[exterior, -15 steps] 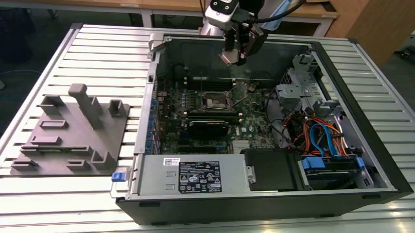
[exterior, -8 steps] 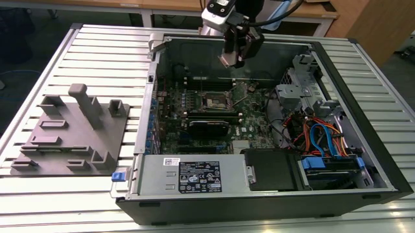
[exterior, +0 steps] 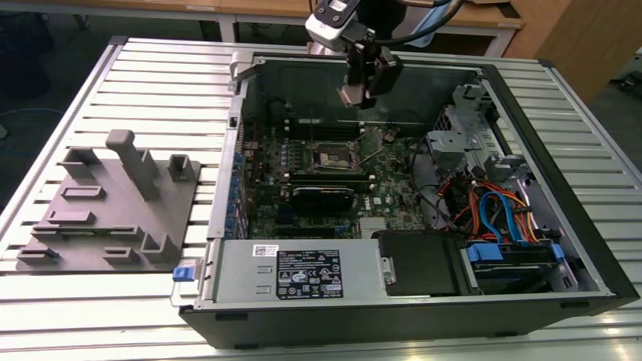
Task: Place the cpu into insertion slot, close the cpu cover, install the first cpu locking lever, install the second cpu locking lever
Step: 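Place the cpu into insertion slot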
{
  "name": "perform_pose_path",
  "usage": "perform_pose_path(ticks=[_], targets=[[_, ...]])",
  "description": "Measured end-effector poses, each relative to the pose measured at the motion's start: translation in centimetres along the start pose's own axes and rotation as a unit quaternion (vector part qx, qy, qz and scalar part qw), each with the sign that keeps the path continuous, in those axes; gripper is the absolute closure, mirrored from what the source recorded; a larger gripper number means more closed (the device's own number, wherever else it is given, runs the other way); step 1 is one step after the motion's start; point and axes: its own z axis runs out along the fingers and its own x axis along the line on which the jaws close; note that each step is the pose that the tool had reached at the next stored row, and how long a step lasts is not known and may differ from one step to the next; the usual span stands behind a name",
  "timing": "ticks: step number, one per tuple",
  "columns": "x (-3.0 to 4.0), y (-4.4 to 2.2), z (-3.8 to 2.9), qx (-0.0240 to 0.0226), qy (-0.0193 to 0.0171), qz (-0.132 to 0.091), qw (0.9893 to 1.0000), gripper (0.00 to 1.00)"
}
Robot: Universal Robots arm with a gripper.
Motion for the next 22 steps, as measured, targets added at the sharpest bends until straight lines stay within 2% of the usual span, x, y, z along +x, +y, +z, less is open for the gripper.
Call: perform_pose_path(ticks=[7, 22], targets=[[0.0, -0.02, 0.39, 0.0002, -0.0021, 0.038, 0.9993, 0.46], [0.0, -0.03, 0.41, 0.0, -0.0022, 0.041, 0.9992, 0.46]])
